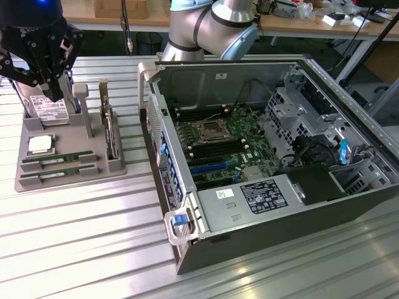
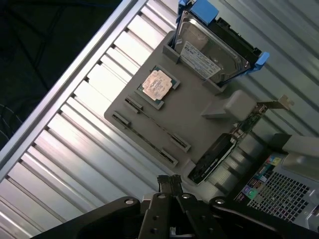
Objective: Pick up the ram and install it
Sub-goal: 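Pick up the ram and move it above insertion slot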
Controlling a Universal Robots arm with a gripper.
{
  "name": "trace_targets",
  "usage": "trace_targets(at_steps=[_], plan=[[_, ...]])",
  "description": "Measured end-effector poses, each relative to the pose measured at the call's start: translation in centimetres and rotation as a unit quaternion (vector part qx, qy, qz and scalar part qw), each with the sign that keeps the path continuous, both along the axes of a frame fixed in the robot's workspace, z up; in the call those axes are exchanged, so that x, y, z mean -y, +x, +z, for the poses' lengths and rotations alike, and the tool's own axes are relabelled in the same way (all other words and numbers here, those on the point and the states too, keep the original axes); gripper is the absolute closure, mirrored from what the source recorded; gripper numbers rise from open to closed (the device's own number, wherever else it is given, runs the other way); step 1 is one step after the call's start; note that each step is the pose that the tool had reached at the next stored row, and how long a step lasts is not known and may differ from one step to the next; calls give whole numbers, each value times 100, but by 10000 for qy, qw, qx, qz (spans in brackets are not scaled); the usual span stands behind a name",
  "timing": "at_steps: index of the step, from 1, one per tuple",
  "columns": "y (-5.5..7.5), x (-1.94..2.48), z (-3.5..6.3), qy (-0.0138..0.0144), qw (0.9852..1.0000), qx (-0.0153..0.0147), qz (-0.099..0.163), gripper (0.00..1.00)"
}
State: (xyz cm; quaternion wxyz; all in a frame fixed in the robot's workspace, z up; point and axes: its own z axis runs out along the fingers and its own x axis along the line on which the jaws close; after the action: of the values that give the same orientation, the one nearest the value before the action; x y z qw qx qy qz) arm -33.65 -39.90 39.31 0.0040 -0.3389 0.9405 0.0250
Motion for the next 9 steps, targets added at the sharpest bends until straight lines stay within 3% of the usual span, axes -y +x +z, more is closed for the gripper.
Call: trace_targets(at_steps=[9], plan=[[0, 0, 0, 0, 9989, 0, 461, 89]])
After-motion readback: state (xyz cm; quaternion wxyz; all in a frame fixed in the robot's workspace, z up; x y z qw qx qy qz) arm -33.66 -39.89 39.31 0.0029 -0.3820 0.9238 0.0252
